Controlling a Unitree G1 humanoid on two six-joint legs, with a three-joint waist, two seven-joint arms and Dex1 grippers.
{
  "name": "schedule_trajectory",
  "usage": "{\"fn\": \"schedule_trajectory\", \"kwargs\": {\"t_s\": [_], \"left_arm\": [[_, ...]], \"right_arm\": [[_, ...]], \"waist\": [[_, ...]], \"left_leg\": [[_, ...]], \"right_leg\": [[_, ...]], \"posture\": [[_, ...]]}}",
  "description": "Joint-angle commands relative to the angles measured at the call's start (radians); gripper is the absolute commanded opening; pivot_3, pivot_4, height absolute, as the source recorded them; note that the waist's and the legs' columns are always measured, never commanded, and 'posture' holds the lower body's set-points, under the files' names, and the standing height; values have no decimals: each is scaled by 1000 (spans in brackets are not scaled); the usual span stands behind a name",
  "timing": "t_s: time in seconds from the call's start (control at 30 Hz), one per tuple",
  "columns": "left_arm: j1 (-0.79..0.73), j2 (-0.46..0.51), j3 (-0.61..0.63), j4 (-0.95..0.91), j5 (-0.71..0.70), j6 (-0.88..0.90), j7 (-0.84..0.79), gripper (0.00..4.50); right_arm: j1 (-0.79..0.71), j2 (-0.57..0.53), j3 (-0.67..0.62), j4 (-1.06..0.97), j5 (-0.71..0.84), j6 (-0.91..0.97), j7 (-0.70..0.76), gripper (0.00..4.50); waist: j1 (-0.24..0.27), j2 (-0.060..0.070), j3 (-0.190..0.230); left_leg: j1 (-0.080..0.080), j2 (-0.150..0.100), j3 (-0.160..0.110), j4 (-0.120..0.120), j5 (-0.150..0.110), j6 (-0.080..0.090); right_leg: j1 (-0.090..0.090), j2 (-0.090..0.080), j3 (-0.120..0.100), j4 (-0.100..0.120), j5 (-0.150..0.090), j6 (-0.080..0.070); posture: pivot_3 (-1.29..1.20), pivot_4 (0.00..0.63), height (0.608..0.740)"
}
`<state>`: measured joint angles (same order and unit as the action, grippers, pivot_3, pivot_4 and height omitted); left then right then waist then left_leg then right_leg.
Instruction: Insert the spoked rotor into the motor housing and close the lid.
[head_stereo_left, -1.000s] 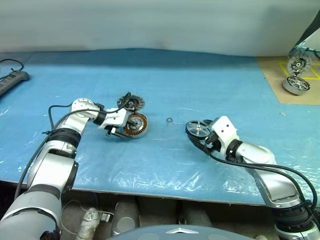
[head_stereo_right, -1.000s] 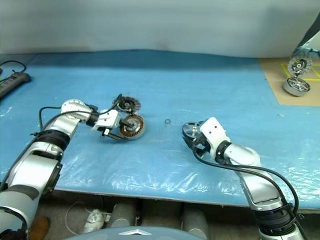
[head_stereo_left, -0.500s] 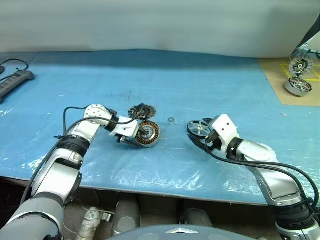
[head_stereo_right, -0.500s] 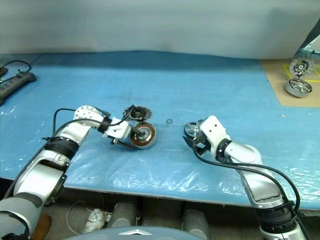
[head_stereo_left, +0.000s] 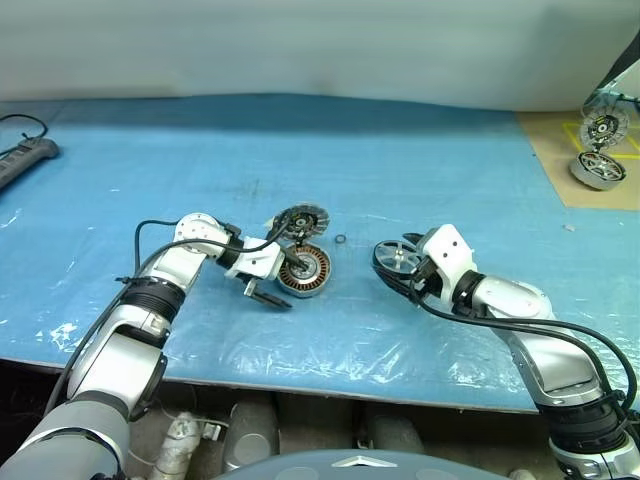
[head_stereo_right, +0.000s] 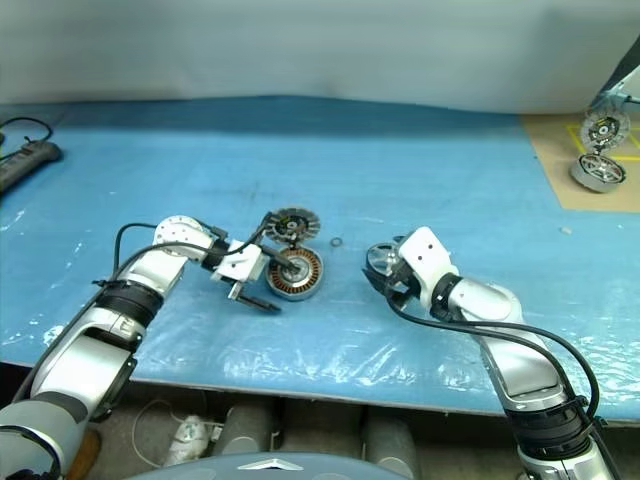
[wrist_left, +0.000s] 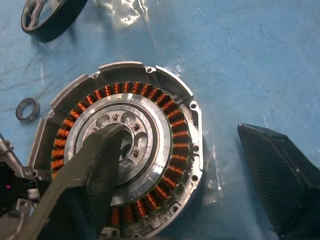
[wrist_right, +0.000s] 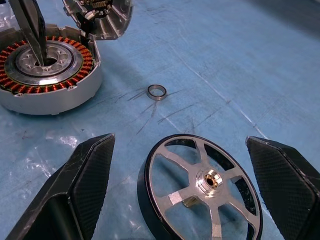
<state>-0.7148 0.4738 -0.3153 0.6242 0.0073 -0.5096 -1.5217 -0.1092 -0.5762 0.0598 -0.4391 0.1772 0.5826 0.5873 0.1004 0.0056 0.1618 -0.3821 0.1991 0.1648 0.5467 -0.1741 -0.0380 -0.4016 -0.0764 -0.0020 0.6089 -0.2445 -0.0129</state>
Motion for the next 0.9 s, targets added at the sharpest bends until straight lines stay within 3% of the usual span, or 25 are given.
{"fn": "schedule_trajectory", "kwargs": {"t_s": [0.03, 0.33, 0.43, 0.57, 0.9], "left_arm": [[21, 29, 19, -87, -34, -16, 21, 3911], [145, 106, 121, -324, -162, 135, 122, 3911], [217, 125, 182, -432, -274, 278, 154, 3911], [353, 80, 314, -554, -478, 504, 290, 3911], [637, 103, 390, -614, -517, 590, 327, 3911]], "right_arm": [[-20, 13, -21, -19, 27, -2, 3, 4500], [-115, 8, -22, 35, 33, -29, 20, 4500], [-156, 13, 11, 72, 27, -41, 47, 4500], [-247, 30, 117, 199, -34, -113, 97, 4500], [-474, 145, 214, 600, -89, -299, 201, 4500]], "waist": [[-2, 0, 0], [-8, -1, 1], [-8, -1, 1], [-16, -1, 1], [-35, -4, 2]], "left_leg": [[-1, 0, 0, 0, 0, 0], [-1, 0, 0, 2, 0, 0], [-1, 1, 0, 3, 0, 0], [-1, 1, 0, 6, 0, 0], [-2, 6, 1, 16, 0, 0]], "right_leg": [[-1, 0, 0, 0, 0, 0], [-2, 0, 0, 3, 0, 0], [-2, 0, 0, 4, 0, 0], [-2, 0, 1, 8, -1, -2], [-3, 2, 1, 14, -4, -8]], "posture": [[0, 150, 740], [0, 150, 740], [0, 150, 740], [0, 150, 740], [0, 150, 740]]}}
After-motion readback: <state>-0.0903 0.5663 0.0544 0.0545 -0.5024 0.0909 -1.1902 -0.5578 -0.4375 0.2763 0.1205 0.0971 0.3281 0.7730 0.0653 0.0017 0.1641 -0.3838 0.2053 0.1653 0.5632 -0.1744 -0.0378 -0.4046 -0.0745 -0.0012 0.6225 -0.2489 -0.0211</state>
